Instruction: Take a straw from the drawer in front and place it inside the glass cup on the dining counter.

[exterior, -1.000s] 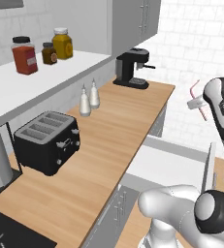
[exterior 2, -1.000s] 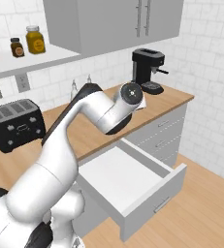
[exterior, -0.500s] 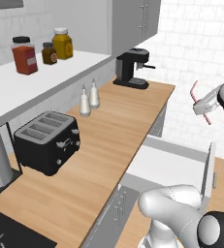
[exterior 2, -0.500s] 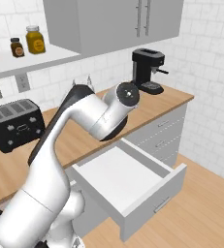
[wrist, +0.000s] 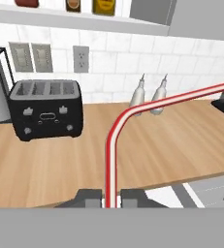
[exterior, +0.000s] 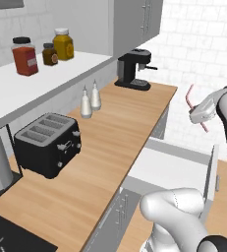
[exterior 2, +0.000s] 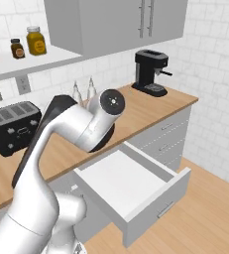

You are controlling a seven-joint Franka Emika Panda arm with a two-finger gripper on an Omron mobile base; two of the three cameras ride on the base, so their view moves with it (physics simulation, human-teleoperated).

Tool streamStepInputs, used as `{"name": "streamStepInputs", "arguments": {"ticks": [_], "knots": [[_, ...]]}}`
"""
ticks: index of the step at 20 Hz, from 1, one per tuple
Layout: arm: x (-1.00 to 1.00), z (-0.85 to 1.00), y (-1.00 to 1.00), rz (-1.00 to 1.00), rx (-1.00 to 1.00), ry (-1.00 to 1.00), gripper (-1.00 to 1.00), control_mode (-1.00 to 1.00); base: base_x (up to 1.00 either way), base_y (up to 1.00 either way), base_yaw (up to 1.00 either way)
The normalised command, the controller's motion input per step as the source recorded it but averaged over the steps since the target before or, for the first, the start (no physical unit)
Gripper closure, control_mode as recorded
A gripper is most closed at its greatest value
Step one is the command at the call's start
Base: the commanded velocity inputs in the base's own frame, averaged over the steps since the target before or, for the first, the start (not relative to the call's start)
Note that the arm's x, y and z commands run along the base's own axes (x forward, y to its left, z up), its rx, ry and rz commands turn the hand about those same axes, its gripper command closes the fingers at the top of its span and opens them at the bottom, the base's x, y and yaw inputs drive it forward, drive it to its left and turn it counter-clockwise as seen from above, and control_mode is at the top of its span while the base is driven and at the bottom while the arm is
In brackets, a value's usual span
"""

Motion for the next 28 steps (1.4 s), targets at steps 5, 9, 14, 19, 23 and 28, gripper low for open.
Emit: {"name": "streamStepInputs", "arguments": {"ticks": [5, 9, 14, 19, 23, 28], "knots": [[-0.11, 0.0, 0.16, 0.02, -0.04, -0.03, 1.0, 1.0, -0.06, 0.03, 0.01], [0.0, 0.0, 0.0, 0.0, 0.0, 0.0, 1.0, 1.0, -0.47, 0.07, -0.03], [0.0, 0.0, 0.0, 0.0, 0.0, 0.0, 1.0, 1.0, -0.51, 0.0, -0.31], [0.0, 0.0, 0.0, 0.0, 0.0, 0.0, 1.0, 1.0, -0.43, 0.0, -0.59], [0.0, 0.0, 0.0, 0.0, 0.0, 0.0, 1.0, 1.0, -0.31, 0.0, -0.76], [0.0, 0.0, 0.0, 0.0, 0.0, 0.0, 1.0, 1.0, -0.19, 0.0, -0.85]]}}
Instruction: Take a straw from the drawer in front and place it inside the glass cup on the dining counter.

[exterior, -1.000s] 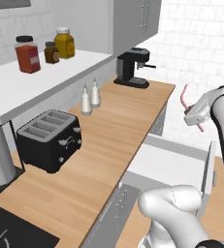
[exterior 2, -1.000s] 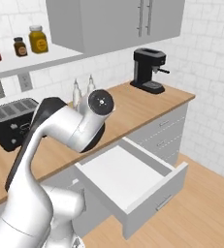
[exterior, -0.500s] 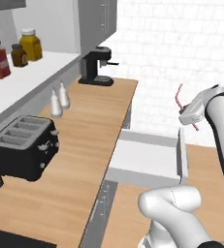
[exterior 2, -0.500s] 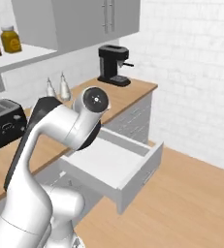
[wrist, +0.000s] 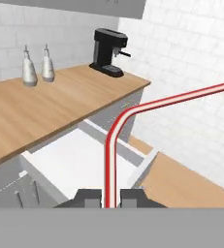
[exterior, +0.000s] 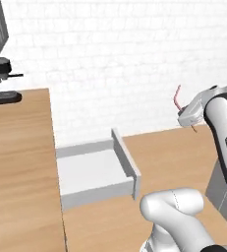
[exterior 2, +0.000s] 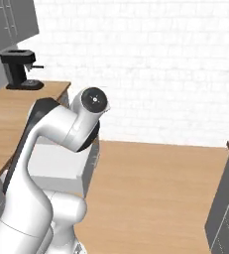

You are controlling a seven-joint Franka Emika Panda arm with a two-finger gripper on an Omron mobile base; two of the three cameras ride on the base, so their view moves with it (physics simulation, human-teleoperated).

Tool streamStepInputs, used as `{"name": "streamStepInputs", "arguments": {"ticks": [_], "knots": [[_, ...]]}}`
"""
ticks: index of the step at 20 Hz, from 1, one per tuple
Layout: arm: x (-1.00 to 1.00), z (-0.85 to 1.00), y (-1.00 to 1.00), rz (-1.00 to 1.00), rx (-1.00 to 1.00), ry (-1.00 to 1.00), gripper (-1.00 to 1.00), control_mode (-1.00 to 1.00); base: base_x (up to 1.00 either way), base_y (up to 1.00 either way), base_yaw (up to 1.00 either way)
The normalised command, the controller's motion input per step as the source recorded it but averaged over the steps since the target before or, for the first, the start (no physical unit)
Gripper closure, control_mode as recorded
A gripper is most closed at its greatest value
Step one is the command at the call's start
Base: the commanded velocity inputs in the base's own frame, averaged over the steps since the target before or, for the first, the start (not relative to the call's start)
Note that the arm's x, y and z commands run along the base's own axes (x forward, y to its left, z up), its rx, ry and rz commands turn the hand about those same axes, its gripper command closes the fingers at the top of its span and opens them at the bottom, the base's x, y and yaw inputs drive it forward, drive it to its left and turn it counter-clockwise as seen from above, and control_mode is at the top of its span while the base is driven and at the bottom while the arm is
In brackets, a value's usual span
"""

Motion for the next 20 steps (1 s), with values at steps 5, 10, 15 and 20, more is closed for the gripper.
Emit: {"name": "streamStepInputs", "arguments": {"ticks": [5, 10, 15, 20], "knots": [[0.0, 0.0, 0.0, 0.0, 0.0, 0.0, 1.0, 1.0, -0.16, 0.0, -0.87], [0.0, 0.0, 0.0, 0.0, 0.0, 0.0, 1.0, 1.0, -0.1, 0.0, -0.85], [0.0, 0.0, 0.0, 0.0, 0.0, 0.0, 1.0, 1.0, 0.03, -0.1, -0.69], [0.0, 0.0, 0.0, 0.0, 0.0, 0.0, 1.0, 1.0, 0.32, -0.18, -0.47]]}}
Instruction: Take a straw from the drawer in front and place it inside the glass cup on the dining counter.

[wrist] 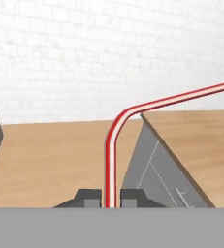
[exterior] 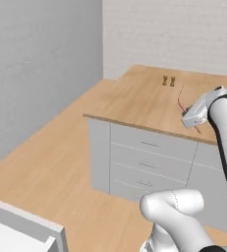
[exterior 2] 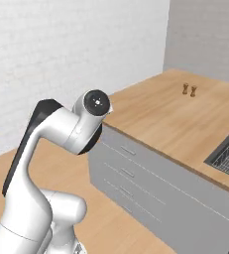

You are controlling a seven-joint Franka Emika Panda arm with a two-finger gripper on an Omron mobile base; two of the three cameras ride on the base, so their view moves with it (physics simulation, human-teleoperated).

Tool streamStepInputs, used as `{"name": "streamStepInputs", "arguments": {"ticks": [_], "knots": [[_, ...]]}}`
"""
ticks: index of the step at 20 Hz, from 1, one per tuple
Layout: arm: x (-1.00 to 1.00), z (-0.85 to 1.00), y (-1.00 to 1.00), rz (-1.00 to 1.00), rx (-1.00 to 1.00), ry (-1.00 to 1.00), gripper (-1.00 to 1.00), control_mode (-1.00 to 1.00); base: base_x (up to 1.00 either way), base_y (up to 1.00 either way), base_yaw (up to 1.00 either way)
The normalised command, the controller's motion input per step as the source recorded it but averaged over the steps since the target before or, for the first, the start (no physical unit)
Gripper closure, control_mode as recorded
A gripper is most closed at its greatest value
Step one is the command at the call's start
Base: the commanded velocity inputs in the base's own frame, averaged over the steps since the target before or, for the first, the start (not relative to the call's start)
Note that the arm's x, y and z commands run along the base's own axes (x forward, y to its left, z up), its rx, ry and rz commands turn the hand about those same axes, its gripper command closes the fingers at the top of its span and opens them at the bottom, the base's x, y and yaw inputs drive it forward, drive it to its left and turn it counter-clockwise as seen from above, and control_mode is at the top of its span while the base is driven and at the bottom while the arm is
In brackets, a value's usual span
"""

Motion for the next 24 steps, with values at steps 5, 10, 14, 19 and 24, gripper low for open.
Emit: {"name": "streamStepInputs", "arguments": {"ticks": [5, 10, 14, 19, 24], "knots": [[0.0, 0.0, 0.0, 0.0, 0.0, 0.0, 1.0, 1.0, 0.48, -0.28, -0.35], [0.0, 0.0, 0.0, 0.0, 0.0, 0.0, 1.0, 1.0, 0.36, -0.33, -0.34], [0.0, 0.0, 0.0, 0.0, 0.0, 0.0, 1.0, 1.0, 0.31, 0.04, -0.29], [0.0, 0.0, 0.0, 0.0, 0.0, 0.0, 1.0, 1.0, 0.65, 0.56, -0.08], [0.0, 0.0, 0.0, 0.0, 0.0, 0.0, 1.0, 1.0, 0.73, 0.68, -0.02]]}}
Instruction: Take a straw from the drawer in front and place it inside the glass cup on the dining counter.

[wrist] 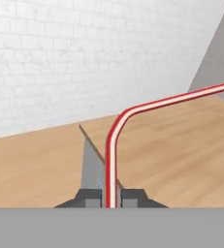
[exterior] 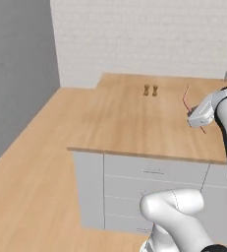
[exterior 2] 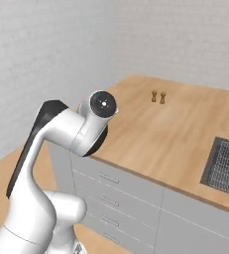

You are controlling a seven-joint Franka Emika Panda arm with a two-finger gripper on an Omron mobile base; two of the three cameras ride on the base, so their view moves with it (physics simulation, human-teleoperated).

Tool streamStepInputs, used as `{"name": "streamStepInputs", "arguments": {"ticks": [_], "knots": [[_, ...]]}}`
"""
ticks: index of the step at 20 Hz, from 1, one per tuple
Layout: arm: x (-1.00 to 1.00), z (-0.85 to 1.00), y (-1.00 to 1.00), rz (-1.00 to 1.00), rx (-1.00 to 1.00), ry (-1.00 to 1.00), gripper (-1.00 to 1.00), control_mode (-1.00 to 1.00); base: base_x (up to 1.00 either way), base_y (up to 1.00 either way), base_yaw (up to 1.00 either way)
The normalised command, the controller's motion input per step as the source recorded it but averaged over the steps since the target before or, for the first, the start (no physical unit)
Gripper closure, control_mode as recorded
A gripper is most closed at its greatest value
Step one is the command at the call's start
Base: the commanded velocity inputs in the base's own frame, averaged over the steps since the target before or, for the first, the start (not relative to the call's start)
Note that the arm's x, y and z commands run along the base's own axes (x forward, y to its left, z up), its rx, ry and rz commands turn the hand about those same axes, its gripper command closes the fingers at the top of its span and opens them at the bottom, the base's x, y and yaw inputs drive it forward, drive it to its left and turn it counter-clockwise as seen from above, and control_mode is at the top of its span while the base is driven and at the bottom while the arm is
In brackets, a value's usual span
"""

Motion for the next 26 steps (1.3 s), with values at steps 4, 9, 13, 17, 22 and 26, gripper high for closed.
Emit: {"name": "streamStepInputs", "arguments": {"ticks": [4, 9, 13, 17, 22, 26], "knots": [[0.0, 0.0, 0.0, 0.0, 0.0, 0.0, 1.0, 1.0, 0.64, 0.9, 0.0], [0.0, 0.0, 0.0, 0.0, 0.0, 0.0, 1.0, 1.0, 0.67, 1.0, 0.0], [0.0, 0.0, 0.0, 0.0, 0.0, 0.0, 1.0, 1.0, 0.78, 0.97, -0.01], [0.0, 0.0, 0.0, 0.0, 0.0, 0.0, 1.0, 1.0, 1.0, 0.83, -0.07], [0.0, 0.0, 0.0, 0.0, 0.0, 0.0, 1.0, 1.0, 1.0, 0.84, -0.08], [0.0, 0.0, 0.0, 0.0, 0.0, 0.0, 1.0, 1.0, 1.0, 0.6, -0.16]]}}
